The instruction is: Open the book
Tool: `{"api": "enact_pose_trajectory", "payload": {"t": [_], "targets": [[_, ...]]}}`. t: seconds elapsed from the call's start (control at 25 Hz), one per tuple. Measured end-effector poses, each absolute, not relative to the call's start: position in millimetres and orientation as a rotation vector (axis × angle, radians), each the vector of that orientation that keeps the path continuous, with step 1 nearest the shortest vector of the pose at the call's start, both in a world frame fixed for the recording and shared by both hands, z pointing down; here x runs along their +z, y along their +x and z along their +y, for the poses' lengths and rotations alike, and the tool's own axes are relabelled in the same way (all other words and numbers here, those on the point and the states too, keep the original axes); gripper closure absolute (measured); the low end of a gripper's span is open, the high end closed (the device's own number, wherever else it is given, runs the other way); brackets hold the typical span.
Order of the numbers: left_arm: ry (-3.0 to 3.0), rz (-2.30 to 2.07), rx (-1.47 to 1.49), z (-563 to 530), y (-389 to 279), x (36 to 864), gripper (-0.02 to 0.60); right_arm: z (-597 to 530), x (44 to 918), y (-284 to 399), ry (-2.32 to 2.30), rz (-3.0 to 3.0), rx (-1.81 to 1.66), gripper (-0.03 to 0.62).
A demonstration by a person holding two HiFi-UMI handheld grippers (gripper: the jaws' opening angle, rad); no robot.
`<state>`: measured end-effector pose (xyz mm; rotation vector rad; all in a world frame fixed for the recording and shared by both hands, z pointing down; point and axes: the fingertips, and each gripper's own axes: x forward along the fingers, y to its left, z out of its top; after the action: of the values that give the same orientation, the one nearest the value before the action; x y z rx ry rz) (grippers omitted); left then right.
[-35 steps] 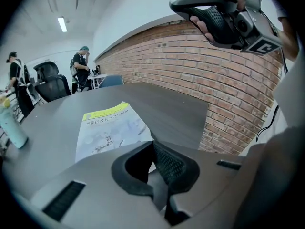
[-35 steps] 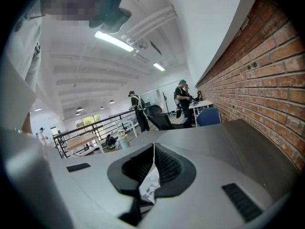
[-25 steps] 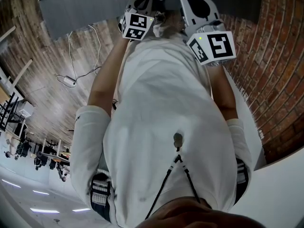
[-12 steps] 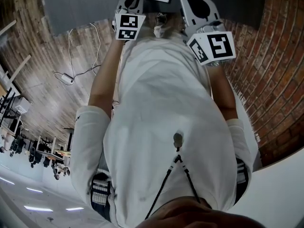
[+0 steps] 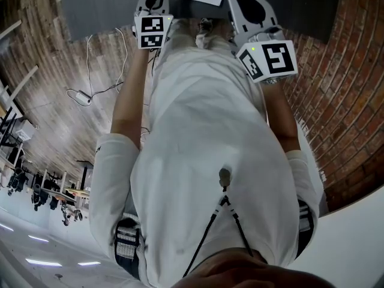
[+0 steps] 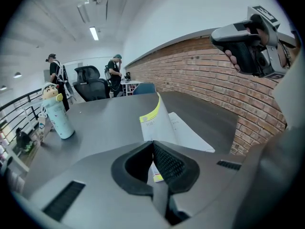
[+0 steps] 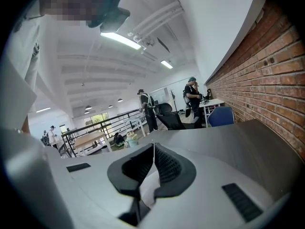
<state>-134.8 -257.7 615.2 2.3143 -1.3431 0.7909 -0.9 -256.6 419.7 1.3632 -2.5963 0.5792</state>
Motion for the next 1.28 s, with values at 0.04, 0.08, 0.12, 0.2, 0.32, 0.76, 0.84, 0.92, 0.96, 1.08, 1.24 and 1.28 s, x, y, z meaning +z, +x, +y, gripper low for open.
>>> {"api": "enact_pose_trajectory", "payload": {"t": [0.04,0.08,0.12,0.2,0.32,0.76,0.84,0.92,0.96,1.08,1.24,1.28], "targets": [[2.311,-1.350,0.793,-258,-139,615,0.558,-257,420,-3,1.361,-2.597,0.578,0.556],[2.308,-1.355,0.794,-259,-143,615,0.558,-257,419,-6,1.359,-2.598,0.577,0.556],[2.304,-1.360,0.796,-259,-147,615,0.558,-258,419,-9,1.355,-2.599,0.576,0.556],[2.294,-1.371,0.800,-260,-156,616,0.558,-260,419,-15,1.346,-2.600,0.575,0.556],[2.279,-1.387,0.803,-263,-168,618,0.558,-264,419,-24,1.331,-2.603,0.574,0.556],[2.225,-1.431,0.828,-271,-205,624,0.558,-281,419,-50,1.292,-2.620,0.565,0.556],[2.217,-1.434,0.841,-273,-211,627,0.558,-285,420,-53,1.286,-2.620,0.567,0.556],[2.209,-1.436,0.854,-274,-216,630,0.558,-289,421,-55,1.282,-2.620,0.569,0.556],[2.204,-1.437,0.858,-275,-219,631,0.558,-291,422,-57,1.281,-2.620,0.571,0.556],[2.189,-1.442,0.867,-278,-227,635,0.558,-299,424,-61,1.281,-2.618,0.579,0.556],[2.168,-1.450,0.875,-282,-236,638,0.558,-305,427,-66,1.274,-2.618,0.588,0.556],[2.162,-1.451,0.876,-282,-238,639,0.558,-306,427,-67,1.271,-2.618,0.589,0.556]]}}
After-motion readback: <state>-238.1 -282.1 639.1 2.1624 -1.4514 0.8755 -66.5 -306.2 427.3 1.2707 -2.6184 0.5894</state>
